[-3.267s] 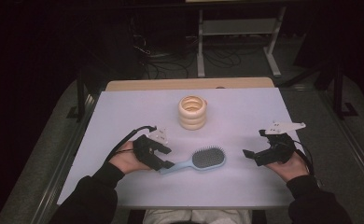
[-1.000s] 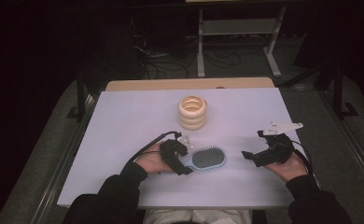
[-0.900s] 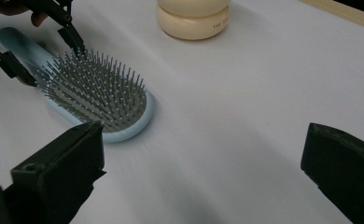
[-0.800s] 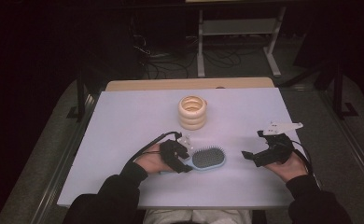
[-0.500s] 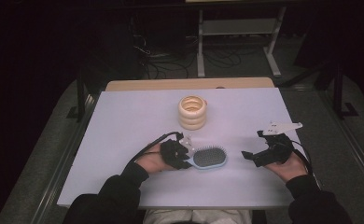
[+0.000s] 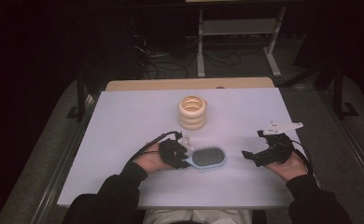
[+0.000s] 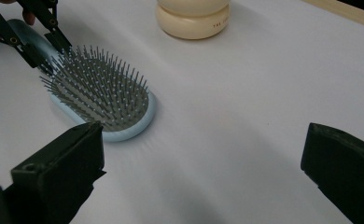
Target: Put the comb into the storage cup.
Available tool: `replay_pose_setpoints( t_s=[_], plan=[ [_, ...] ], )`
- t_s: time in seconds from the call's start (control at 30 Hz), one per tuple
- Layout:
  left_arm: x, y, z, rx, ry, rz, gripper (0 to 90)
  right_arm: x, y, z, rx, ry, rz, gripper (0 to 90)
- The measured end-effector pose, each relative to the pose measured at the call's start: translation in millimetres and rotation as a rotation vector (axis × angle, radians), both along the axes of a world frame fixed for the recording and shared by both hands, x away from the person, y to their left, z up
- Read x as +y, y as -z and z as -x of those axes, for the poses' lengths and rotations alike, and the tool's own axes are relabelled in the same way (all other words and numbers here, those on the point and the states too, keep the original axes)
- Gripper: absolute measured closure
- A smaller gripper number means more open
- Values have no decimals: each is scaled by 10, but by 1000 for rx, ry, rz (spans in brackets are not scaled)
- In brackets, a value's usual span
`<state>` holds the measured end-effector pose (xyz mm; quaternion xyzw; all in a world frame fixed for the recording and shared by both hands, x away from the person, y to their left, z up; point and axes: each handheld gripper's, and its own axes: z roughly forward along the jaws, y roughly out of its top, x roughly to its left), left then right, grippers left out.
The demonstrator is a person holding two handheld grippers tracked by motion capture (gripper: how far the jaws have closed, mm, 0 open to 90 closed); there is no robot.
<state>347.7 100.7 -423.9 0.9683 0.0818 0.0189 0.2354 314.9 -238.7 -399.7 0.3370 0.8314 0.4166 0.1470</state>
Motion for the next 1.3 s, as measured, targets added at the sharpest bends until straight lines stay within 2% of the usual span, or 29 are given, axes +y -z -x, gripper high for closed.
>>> replay_pose_setpoints(
  t_s=[0.13,0.4,0.53,0.63,0.83,1.07,1.3],
  plan=[
    [16,-14,17,-20,-2,-3,700,-7,-8,7,-5,5,-5,0],
    [99,-77,31,-28,-5,-13,700,-31,-28,22,-6,15,-19,0],
    [192,-141,13,-36,-28,17,700,-38,-47,21,-4,11,-29,0],
    [248,-199,8,-56,-41,36,700,-63,-68,20,-12,16,-42,0],
    [316,-345,-12,-91,-43,23,700,-76,-104,20,-19,15,-57,0],
    [366,-533,-11,-130,-55,31,700,-56,-135,16,-19,2,-45,0],
    [405,-715,-33,-163,-64,42,700,-107,-188,34,-33,7,-61,0]
  ],
)
